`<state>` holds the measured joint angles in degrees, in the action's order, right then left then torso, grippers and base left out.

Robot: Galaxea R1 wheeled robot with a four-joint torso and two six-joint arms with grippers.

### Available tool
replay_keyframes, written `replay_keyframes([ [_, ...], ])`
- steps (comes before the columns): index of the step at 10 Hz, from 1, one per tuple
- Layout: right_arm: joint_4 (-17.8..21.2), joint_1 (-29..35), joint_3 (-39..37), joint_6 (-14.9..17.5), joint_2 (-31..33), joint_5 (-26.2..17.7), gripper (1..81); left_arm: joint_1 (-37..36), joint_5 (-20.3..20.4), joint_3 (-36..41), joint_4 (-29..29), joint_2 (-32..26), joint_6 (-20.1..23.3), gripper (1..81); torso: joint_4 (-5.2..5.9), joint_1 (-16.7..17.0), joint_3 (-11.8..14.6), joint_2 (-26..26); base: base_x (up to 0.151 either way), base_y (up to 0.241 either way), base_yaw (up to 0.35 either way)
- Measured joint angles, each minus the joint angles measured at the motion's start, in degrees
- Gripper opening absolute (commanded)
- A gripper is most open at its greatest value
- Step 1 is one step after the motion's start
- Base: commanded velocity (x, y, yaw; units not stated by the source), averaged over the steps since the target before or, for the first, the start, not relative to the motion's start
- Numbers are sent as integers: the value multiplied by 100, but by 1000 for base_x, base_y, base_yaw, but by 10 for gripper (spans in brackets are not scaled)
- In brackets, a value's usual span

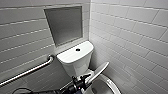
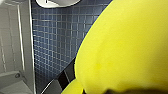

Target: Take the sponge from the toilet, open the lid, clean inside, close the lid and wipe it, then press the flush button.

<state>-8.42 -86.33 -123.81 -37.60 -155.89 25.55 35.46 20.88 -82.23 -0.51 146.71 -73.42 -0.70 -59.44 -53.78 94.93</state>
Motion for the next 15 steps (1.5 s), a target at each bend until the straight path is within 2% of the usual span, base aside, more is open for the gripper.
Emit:
replay_keyframes([
  [3, 0, -51, 85, 4, 51, 38, 10, -10, 105, -52, -1, -24, -116, 811, 0, 0, 0, 0, 0, 0, 0],
  [7, 0, -148, 319, 4, 176, 41, 10, -211, 430, -335, 18, -261, -601, 811, 0, 0, 2, 0, 0, 0, 0],
  [11, 2, -148, 427, 6, 230, 52, 10, -274, 731, -553, 133, -656, -638, 811, 0, 0, 2, 0, 0, 0, 0],
  [15, 0, -316, 647, 6, 330, 33, 10, -291, 739, -873, 178, -733, -741, 811, 0, 0, 2, 0, 0, 0, 0],
])
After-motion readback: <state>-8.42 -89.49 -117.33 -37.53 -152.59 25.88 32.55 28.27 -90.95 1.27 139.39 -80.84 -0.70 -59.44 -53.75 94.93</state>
